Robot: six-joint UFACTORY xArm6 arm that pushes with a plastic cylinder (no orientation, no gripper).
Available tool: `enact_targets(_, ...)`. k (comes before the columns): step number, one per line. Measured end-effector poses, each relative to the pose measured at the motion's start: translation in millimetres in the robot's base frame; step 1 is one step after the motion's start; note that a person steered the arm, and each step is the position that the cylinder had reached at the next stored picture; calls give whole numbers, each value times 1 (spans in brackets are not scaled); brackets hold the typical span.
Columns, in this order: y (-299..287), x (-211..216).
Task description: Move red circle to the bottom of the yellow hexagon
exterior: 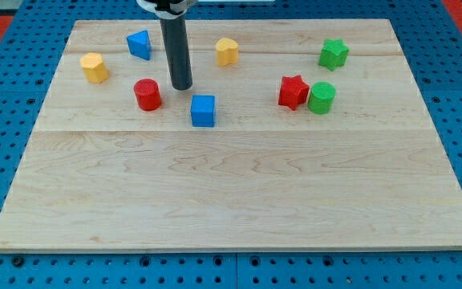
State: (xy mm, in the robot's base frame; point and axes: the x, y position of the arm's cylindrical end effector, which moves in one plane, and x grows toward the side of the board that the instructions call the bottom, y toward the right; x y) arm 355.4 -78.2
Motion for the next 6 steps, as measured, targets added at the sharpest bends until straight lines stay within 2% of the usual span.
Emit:
enact_targets(1,-13,22)
enact_targets(2,-56,27)
enact_targets(4,-65,12)
enact_targets(5,-98,13)
enact_targets(6,-106,13)
